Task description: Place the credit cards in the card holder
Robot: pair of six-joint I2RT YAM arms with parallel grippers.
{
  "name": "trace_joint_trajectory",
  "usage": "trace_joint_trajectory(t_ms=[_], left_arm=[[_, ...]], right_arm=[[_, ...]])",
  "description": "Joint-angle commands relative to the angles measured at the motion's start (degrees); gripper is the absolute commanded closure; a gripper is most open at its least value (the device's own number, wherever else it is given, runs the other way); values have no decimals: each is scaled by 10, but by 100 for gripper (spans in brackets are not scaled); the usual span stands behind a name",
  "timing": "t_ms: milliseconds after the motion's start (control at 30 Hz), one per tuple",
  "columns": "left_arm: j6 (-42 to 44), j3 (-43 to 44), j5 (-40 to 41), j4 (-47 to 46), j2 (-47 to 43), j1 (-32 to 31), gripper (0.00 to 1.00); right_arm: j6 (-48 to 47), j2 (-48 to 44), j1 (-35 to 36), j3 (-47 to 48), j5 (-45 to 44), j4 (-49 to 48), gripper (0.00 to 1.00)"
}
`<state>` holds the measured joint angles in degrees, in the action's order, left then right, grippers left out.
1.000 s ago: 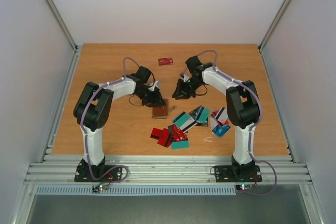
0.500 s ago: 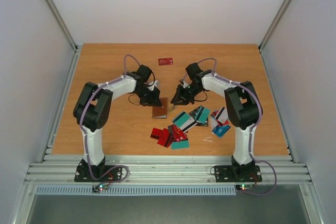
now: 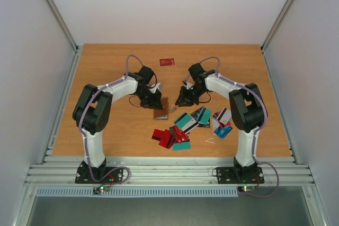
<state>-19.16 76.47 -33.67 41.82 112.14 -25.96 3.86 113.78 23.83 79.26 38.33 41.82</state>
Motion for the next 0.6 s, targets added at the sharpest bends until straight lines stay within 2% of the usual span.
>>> trace_joint_trajectory(t_ms=[0, 567], left_arm=[[9, -8, -11, -1, 15, -7, 95], [11, 15, 4, 12, 52, -19, 95]], right_arm=[[-22, -3, 3, -4, -3, 9, 82], [-57, 44, 16, 28, -5, 34, 87]])
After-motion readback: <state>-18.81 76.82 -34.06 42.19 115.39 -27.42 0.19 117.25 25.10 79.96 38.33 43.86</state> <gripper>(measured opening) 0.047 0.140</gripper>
